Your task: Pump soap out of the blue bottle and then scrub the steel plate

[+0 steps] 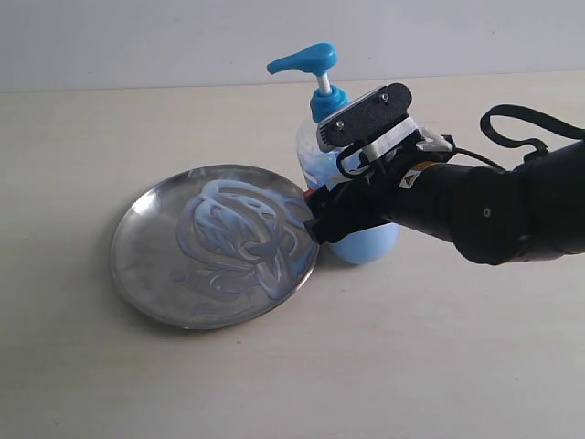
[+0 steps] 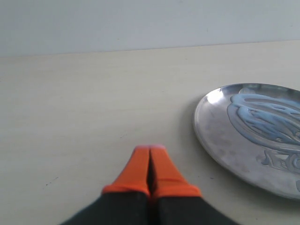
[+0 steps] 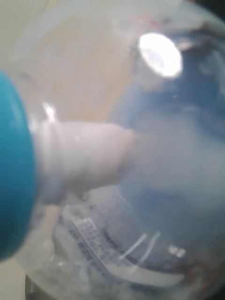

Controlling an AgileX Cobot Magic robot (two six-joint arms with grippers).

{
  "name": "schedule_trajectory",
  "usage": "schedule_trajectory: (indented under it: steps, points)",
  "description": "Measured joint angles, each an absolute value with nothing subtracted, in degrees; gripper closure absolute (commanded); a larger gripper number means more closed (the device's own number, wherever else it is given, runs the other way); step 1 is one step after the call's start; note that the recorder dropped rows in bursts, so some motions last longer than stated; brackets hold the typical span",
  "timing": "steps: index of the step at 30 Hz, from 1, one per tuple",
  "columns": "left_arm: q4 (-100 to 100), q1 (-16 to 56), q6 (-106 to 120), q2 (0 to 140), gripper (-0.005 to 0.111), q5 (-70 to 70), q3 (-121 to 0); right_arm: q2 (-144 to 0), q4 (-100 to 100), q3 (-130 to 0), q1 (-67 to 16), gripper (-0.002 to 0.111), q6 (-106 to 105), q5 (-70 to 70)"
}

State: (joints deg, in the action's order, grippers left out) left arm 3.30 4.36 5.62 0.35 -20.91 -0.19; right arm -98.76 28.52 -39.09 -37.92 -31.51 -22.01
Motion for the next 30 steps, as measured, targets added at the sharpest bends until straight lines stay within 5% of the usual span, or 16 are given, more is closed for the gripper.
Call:
schedule_trajectory:
  steps: [11, 30]
  points:
    - [3.3, 4.36, 5.62, 0.35, 0.107, -21.42, -0.75, -98.78, 28.17, -39.09, -37.92, 0.108, -31.51, -22.15]
    - [3.3, 10.06, 5.62, 20.84, 0.107, -21.4, -24.01, -98.88, 28.07, -39.09, -37.92, 0.108, -31.51, -22.25]
